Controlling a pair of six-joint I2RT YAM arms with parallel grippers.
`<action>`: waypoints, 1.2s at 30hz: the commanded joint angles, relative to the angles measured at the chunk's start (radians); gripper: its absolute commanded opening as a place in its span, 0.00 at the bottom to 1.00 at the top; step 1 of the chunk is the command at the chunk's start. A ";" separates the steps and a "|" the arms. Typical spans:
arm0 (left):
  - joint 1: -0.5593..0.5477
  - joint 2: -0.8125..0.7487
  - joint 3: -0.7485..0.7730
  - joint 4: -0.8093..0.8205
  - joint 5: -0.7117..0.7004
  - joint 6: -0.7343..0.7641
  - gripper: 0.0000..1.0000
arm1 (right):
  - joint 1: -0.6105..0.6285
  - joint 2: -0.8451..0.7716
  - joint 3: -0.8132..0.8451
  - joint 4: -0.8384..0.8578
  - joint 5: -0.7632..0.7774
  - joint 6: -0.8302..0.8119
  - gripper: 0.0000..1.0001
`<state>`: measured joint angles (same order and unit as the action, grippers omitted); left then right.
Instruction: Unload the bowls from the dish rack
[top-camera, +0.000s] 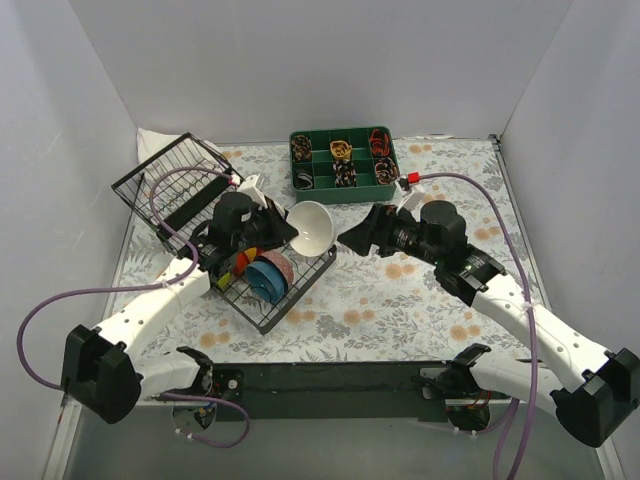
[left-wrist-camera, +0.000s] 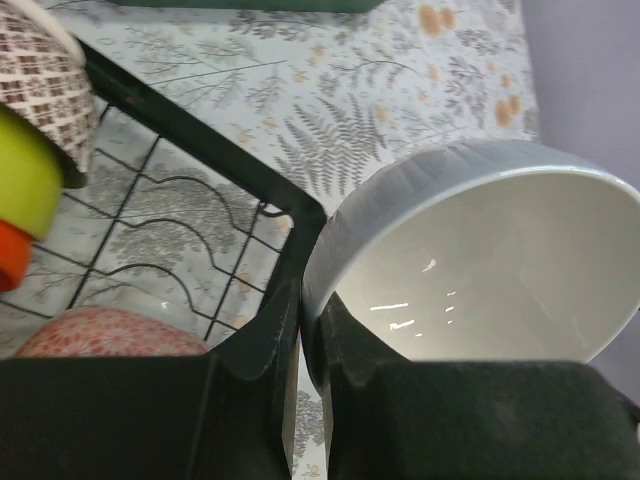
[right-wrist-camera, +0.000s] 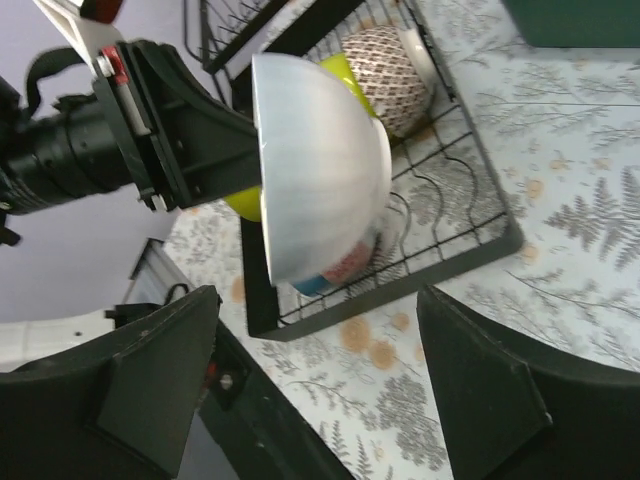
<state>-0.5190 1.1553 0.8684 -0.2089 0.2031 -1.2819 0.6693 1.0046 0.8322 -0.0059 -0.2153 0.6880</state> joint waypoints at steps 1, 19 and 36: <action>-0.009 0.041 0.116 -0.125 -0.162 0.024 0.00 | 0.000 -0.014 0.125 -0.232 0.123 -0.166 0.90; -0.279 0.302 0.446 -0.391 -0.462 -0.028 0.00 | 0.064 0.232 0.373 -0.526 0.416 -0.228 0.78; -0.360 0.268 0.501 -0.465 -0.547 -0.046 0.55 | 0.064 0.287 0.361 -0.588 0.574 -0.263 0.01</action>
<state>-0.8814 1.5032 1.3258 -0.6666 -0.3038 -1.3071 0.7479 1.2984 1.1633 -0.5938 0.2760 0.4179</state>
